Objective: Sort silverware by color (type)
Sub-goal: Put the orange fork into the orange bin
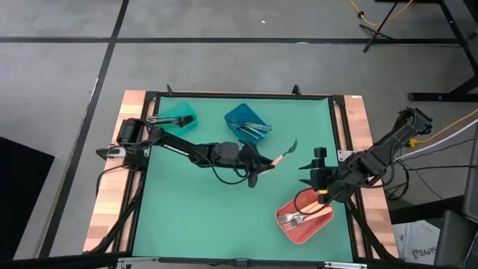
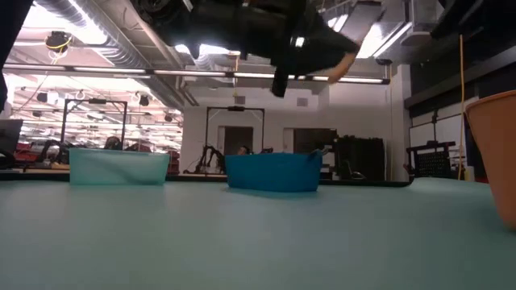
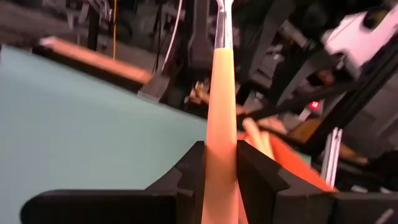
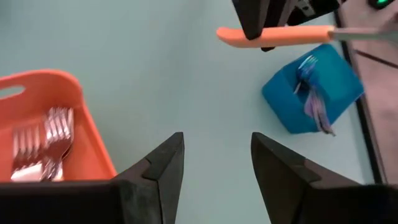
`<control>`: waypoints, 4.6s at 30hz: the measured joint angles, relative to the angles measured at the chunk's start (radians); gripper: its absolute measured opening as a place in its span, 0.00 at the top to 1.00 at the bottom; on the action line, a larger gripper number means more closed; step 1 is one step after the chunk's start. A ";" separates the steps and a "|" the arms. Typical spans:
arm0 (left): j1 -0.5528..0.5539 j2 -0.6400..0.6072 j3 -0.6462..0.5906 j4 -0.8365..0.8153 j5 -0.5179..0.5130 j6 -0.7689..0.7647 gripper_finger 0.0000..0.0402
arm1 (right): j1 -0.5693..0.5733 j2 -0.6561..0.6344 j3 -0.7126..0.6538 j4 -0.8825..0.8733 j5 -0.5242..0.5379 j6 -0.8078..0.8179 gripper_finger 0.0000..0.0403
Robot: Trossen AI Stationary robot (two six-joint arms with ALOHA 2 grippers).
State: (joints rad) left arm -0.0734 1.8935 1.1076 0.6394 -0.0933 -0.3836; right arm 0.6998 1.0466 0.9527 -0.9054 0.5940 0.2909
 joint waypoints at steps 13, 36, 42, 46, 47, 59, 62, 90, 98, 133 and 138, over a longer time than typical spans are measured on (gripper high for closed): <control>0.000 0.000 0.000 0.247 -0.002 0.116 0.83 | 0.000 0.000 0.000 0.082 0.179 0.082 0.57; -0.024 -0.002 0.001 0.438 -0.029 0.340 0.83 | -0.001 0.003 0.000 0.241 0.446 0.229 0.57; -0.035 -0.002 0.002 0.487 -0.039 0.412 0.83 | -0.042 0.006 0.000 0.344 0.428 0.229 0.57; -0.041 -0.002 0.002 0.487 -0.080 0.421 0.83 | -0.090 0.029 0.000 0.402 0.375 0.228 0.57; -0.041 -0.002 0.002 0.491 -0.096 0.422 0.83 | -0.100 0.036 0.000 0.413 0.355 0.225 0.57; -0.042 -0.002 0.002 0.493 -0.240 0.423 0.83 | -0.199 0.150 0.000 0.600 0.297 0.146 0.57; -0.042 -0.002 0.002 0.492 -0.240 0.422 0.83 | -0.228 0.167 0.000 0.626 0.296 0.149 0.57; -0.044 -0.001 0.001 0.490 -0.248 0.422 0.83 | -0.289 0.183 0.000 0.737 0.322 0.138 0.57; -0.045 -0.001 0.000 0.490 -0.246 0.422 0.83 | -0.314 0.183 0.000 0.734 0.272 0.138 0.57; -0.047 -0.001 0.000 0.469 -0.268 0.423 0.81 | -0.314 0.183 0.000 0.728 0.249 0.119 0.89; -0.047 -0.001 0.000 0.469 -0.264 0.414 0.77 | -0.314 0.183 0.000 0.725 0.243 0.110 0.89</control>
State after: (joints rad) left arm -0.1200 1.8927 1.1080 1.1080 -0.3573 0.0305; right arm 0.3855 1.2297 0.9531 -0.1803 0.8371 0.4014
